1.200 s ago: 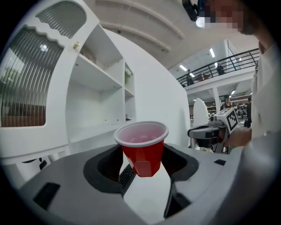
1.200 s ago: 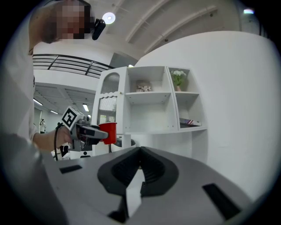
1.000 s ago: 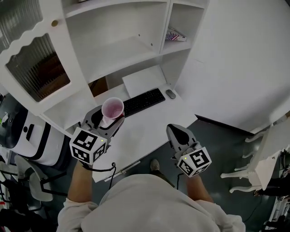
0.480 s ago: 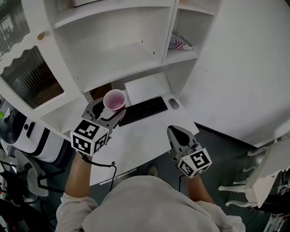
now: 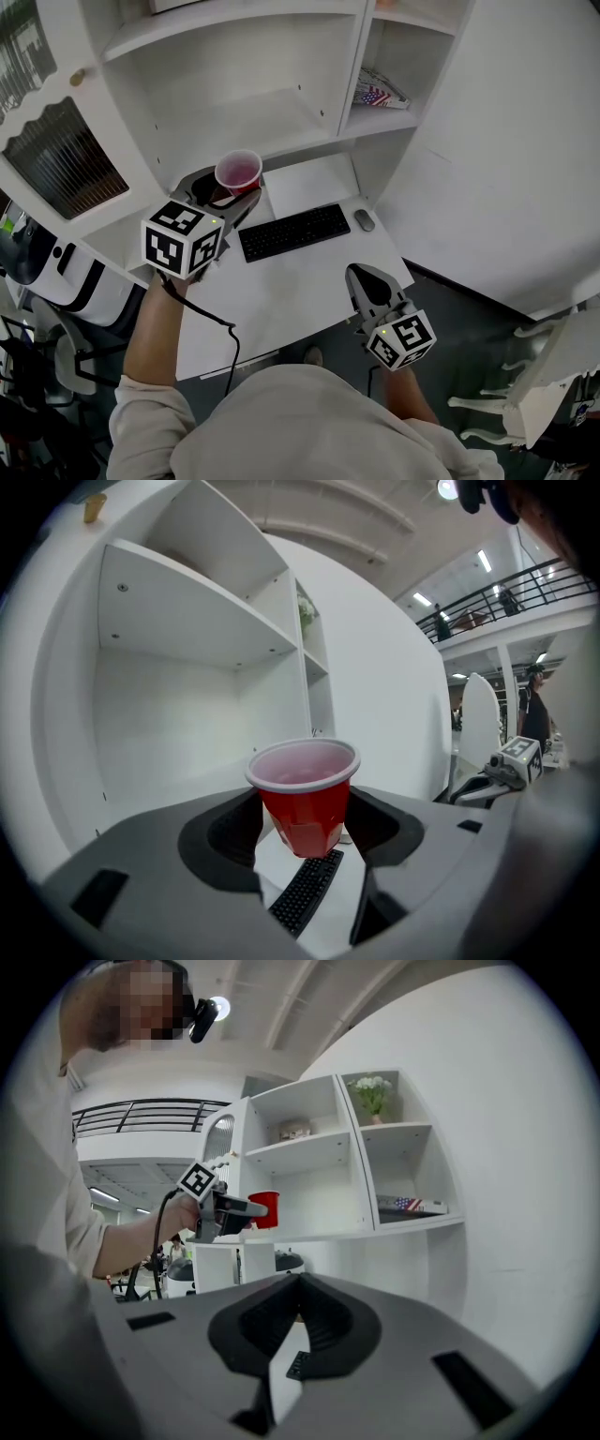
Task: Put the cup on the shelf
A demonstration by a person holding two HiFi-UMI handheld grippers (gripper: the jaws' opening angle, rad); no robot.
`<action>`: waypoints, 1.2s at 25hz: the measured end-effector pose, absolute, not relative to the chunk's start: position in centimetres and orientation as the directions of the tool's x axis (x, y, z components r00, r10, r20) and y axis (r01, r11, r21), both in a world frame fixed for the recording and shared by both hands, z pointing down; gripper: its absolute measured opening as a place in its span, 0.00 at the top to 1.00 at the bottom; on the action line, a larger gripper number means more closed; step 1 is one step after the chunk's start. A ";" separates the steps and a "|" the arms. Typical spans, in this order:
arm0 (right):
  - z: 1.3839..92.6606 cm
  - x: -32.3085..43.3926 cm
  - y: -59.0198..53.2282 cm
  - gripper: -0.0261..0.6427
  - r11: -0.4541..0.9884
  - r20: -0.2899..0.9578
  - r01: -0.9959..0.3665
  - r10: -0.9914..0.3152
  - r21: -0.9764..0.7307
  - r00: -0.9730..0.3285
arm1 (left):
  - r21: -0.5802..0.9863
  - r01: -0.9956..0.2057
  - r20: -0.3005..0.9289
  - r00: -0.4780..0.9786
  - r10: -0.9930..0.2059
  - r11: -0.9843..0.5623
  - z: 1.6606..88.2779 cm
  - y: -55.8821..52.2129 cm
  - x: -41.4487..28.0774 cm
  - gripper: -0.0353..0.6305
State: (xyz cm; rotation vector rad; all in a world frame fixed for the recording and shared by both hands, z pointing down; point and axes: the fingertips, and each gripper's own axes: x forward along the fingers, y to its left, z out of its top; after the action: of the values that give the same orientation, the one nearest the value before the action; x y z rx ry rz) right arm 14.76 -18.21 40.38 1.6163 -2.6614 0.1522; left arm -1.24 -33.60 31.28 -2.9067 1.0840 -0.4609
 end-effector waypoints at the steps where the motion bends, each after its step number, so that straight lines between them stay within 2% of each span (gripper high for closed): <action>1: 40.4 15.0 -18.3 0.95 0.461 0.070 -0.884 -0.882 -0.073 -0.466 | -0.103 -0.646 0.274 0.713 -0.646 -0.757 31.1 -34.1 -1.2 0.53; 14: 41.4 17.9 -18.8 0.95 0.485 0.072 -0.869 -0.867 -0.101 -0.492 | -0.078 -0.712 0.318 0.646 -0.694 -0.698 29.7 -40.7 0.3 0.53; 30: 42.3 22.6 -20.1 0.95 0.482 0.080 -0.868 -0.867 -0.117 -0.492 | -0.060 -0.815 0.392 0.512 -0.764 -0.576 32.4 -47.5 0.1 0.53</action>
State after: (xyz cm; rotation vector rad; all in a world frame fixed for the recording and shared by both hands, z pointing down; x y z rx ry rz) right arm 22.59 -20.11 42.30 1.5779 -2.6964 0.2215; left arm 0.09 -47.46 32.37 -2.8438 1.4942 -0.6287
